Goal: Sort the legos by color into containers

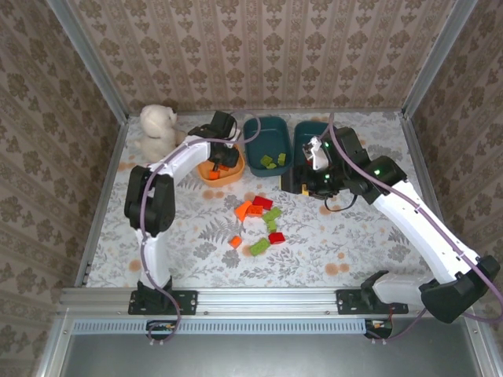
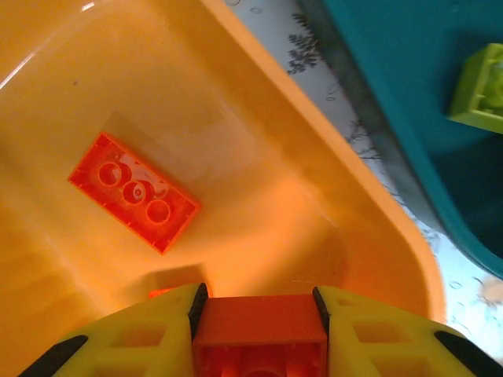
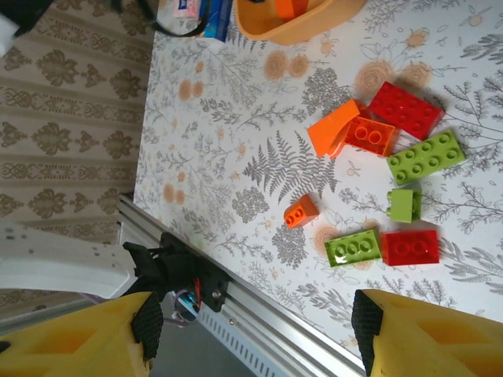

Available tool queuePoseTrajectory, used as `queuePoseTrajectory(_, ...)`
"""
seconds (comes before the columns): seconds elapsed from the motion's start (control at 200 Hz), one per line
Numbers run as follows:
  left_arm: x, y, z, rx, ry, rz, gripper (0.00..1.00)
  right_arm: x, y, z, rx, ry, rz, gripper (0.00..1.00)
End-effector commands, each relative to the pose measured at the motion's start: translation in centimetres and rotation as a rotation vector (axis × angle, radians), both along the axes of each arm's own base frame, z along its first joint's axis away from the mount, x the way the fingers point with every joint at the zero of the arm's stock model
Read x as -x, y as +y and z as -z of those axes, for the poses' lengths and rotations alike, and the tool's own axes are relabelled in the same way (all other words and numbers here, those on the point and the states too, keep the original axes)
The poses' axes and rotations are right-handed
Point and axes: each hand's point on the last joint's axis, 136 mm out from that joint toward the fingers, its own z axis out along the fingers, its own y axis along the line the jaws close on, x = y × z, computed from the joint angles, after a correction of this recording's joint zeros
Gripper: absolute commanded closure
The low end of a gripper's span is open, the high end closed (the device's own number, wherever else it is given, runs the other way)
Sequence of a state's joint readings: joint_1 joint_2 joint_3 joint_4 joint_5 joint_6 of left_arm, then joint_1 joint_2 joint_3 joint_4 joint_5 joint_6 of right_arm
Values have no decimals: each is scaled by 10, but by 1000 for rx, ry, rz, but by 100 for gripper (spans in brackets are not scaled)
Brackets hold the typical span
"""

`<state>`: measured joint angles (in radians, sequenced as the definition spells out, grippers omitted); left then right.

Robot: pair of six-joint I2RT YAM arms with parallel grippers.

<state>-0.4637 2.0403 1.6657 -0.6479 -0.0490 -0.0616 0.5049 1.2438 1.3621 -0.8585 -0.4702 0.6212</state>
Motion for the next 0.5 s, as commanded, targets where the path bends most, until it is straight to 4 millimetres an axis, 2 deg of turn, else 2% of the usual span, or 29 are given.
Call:
queuePoseTrajectory(0.0,-6,-8,-3,31,25,-19,63,-7,2,-6,-5,-43,11,32)
queuePoseTrajectory(0.12,-9,-14,14,35,62,-11,62,-8,1,-6,10,-43,9,32)
queuePoseTrajectory(0.13,-14,-5,15,36,65,-33,62,-8,1,-5,10,-41,9,32)
queuePoseTrajectory(0.155,-16,-1,18,40,71,-49,62,-8,1,-5,12,-40,8,32)
queuePoseTrajectory(0.365,-13,2,38,40,122,-85,60,-10,2,-2,16,-31,11,32)
queuePoseTrajectory(0.495,-8,-2,45,65,152,-93,51,-11,4,4,26,-17,1,32)
